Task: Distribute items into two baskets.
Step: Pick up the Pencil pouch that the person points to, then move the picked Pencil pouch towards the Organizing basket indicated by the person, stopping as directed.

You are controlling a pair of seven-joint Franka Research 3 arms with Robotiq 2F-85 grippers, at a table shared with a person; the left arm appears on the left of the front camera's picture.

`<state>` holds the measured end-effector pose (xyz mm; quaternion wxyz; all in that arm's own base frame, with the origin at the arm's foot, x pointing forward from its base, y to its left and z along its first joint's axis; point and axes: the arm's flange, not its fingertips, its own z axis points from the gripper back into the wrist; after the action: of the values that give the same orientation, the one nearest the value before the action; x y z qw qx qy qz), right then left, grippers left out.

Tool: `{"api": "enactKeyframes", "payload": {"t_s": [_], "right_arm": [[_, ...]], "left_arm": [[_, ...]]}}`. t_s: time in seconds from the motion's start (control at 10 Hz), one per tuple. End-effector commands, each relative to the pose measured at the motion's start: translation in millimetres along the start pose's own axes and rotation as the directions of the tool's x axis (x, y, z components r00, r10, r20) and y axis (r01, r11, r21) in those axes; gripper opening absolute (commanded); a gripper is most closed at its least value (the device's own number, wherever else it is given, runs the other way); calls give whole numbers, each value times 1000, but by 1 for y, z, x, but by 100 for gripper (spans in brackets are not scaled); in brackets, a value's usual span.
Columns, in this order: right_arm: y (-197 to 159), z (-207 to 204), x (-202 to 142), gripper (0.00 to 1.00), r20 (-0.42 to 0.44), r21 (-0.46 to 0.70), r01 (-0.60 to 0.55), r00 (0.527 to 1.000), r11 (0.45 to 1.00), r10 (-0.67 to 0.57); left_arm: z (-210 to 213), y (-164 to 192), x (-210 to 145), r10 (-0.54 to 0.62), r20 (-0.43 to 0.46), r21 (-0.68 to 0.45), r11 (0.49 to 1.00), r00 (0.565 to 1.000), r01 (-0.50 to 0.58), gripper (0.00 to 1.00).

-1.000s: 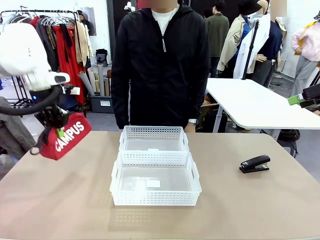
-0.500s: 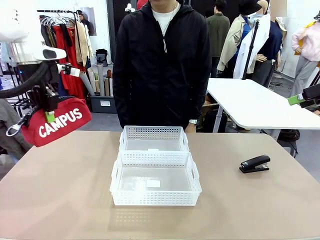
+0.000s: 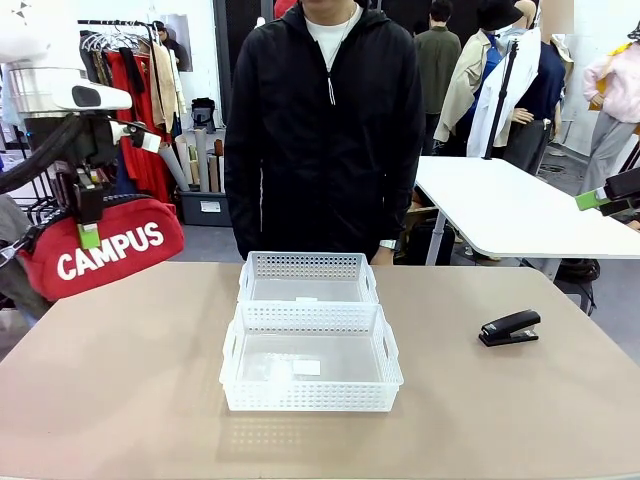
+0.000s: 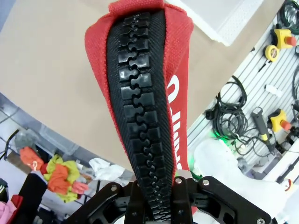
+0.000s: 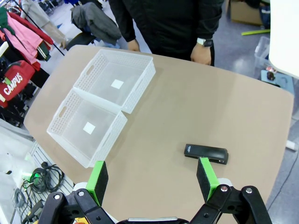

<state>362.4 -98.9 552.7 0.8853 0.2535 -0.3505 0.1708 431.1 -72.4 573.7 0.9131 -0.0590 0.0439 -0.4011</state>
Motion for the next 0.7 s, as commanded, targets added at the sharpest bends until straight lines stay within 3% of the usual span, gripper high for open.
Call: {"api": "enactKeyframes", "payload": {"t_s": [0.0,0.6], "right_arm": [[-1,0,1,100,15,16,-10,1000,1000,9],[-1,0,1,100,15,16,-10,1000,1000,9]], "left_arm": [[2,2,0,16,9,7,1000,1000,-16,0],[2,2,0,16,9,7,1000,1000,-16,0]]}}
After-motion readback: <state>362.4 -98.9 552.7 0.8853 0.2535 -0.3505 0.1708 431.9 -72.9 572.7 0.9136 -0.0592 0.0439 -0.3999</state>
